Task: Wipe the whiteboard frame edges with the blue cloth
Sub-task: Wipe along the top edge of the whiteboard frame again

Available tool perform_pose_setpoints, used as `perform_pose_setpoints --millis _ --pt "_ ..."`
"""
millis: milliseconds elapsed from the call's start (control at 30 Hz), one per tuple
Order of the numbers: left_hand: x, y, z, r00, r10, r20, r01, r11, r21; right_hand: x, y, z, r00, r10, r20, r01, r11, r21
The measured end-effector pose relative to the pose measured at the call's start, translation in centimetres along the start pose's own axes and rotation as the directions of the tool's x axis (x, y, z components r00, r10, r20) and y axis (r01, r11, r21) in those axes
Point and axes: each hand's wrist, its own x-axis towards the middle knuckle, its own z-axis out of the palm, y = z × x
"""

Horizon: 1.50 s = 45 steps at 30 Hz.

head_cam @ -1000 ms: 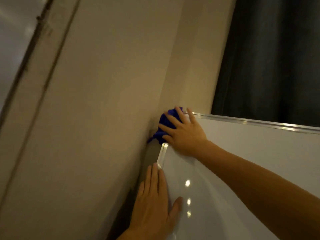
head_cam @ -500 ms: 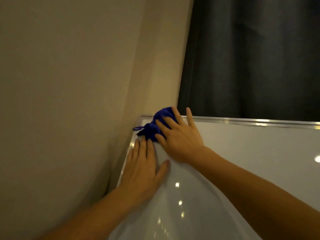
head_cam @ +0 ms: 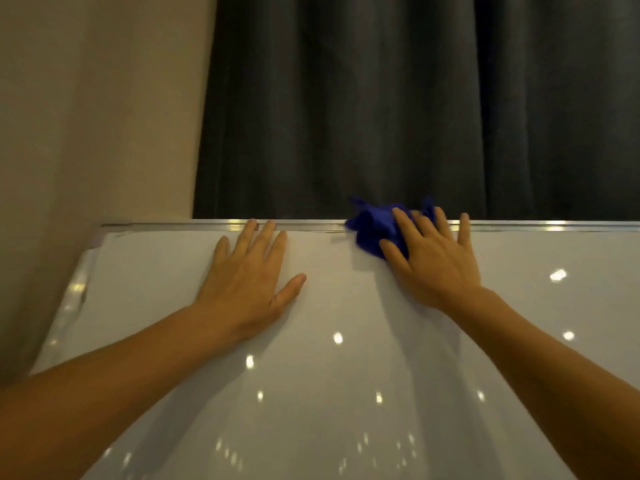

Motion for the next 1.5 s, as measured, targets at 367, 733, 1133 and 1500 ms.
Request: perform_pose_setpoints --millis 367,733,1133,1500 --pt "3.0 10.2 -0.6 0.997 0.079 0.014 -0.078 0.996 -0.05 1.5 8.5 0.5 0.979 0.186 0.084 -0.194 0.975 0.111" --pt "3.1 14.6 2.6 0.998 -0.058 0.003 0.058 0.998 0.04 3.1 3.9 1.3 0.975 -0.222 -0.016 0.222 0.966 0.129" --pt "7.5 20.2 2.7 0.984 0.144 -0.103 -0.147 0.989 -0.021 4.1 13.8 1.8 0.965 0.264 -0.003 -0.262 0.959 0.104" --pt "13.4 31.3 3.9 0.979 0.127 -0.158 -0.13 0.991 -0.008 1.7 31.7 1.8 0.991 -0.059 -0.121 0.076 0.987 0.14"
